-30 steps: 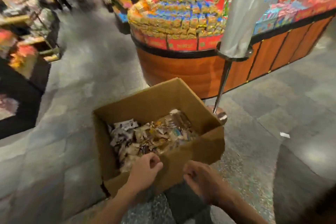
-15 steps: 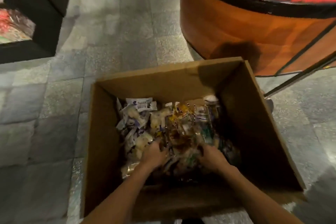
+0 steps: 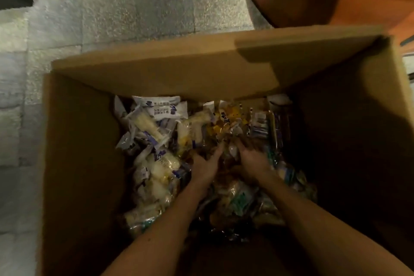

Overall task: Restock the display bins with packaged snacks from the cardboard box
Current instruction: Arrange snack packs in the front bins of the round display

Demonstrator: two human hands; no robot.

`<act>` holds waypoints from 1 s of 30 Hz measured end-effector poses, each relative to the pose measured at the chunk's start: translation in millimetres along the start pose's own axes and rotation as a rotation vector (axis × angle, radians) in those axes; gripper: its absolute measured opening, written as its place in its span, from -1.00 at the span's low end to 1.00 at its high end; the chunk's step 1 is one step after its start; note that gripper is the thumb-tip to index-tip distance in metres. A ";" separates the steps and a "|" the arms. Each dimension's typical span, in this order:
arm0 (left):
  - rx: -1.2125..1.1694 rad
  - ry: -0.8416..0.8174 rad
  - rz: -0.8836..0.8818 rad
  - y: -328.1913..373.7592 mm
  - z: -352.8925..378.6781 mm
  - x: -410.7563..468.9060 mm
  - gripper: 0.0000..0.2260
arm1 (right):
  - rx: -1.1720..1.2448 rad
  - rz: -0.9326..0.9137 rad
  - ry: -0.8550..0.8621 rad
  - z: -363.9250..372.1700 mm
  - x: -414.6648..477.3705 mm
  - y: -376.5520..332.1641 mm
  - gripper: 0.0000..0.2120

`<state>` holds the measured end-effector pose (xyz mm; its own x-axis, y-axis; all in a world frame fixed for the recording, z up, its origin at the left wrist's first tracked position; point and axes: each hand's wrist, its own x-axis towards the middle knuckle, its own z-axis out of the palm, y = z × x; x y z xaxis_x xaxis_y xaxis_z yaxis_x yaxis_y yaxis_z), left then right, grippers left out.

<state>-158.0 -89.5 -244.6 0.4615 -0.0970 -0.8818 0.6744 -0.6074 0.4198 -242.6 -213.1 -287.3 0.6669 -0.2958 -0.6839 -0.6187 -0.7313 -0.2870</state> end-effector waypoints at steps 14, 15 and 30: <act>0.233 0.027 0.044 5.9 11.2 15.1 -0.07 | 0.492 0.181 0.215 -30.9 -38.6 38.3 -0.64; 0.240 0.017 0.070 6.0 10.0 14.2 -0.11 | 0.489 0.230 0.311 -36.4 -34.9 41.7 -0.66; 0.309 -0.004 0.212 14.3 -10.0 11.3 -0.34 | 0.913 0.657 0.237 -62.0 24.6 66.4 -0.21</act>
<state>-137.4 -91.3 -246.4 0.5696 -0.2494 -0.7832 0.3581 -0.7824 0.5096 -241.5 -307.1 -281.6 0.1060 -0.6347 -0.7655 -0.8818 0.2958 -0.3674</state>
